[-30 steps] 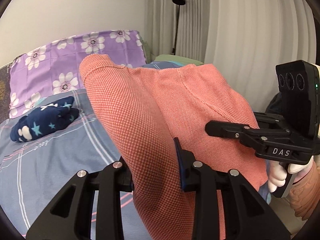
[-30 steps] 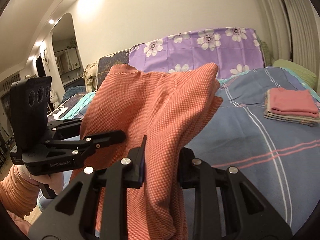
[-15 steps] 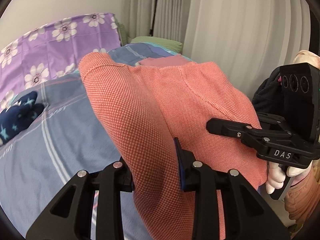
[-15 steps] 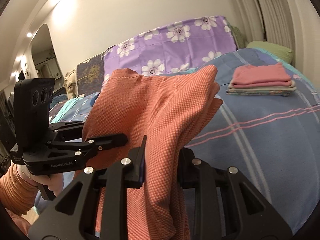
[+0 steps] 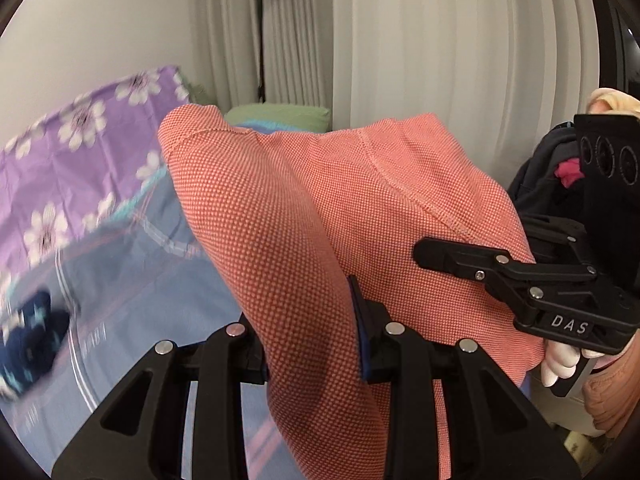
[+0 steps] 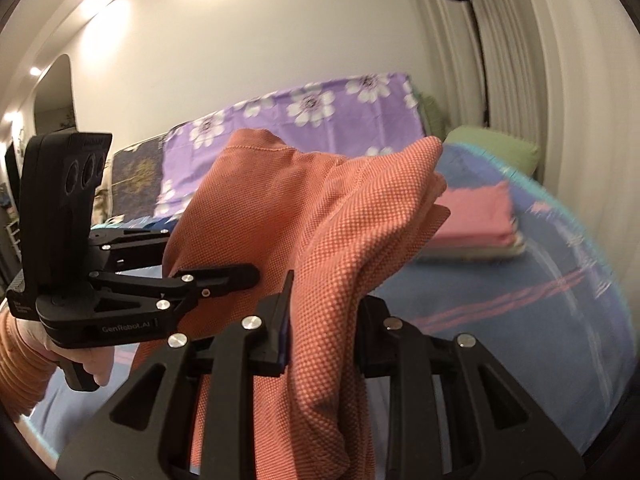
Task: Fold small clothes
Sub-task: 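Lift the folded shirt with both tools and carry it onto the clothes stack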
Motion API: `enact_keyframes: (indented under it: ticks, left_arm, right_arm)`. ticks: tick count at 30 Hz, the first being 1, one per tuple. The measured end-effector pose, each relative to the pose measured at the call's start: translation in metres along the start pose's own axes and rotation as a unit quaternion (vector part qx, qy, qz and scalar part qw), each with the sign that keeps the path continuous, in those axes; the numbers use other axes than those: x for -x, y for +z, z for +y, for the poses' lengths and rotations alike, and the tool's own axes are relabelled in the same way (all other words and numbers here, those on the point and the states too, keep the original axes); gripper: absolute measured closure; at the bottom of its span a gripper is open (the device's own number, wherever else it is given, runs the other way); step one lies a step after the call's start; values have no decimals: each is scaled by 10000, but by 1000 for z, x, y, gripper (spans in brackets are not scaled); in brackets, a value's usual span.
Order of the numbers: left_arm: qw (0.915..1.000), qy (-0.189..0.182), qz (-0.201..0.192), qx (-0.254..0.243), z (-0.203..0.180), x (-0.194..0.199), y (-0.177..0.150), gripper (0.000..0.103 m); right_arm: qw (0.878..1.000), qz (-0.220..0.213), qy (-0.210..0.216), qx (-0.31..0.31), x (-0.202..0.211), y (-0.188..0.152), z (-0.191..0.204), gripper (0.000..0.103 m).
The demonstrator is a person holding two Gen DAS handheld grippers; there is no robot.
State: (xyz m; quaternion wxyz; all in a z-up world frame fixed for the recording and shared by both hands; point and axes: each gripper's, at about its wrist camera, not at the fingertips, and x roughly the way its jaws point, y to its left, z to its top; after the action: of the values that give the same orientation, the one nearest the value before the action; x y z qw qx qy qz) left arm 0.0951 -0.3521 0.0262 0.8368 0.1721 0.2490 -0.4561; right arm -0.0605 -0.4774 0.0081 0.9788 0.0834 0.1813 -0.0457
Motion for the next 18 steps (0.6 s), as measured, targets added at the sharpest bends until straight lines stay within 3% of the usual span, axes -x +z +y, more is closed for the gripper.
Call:
enact_keyframes:
  ticks: [10,18]
  left_arm:
    - [9995,55,-245,-214,25,-74,114,72]
    - [9986,290,-219,-381,39,-135,174,72]
  right_arm:
    - [9971,-304,-678,-139,-48,95,-76,79]
    - [9926,-284,-1167,-156,-97,147,-124,79]
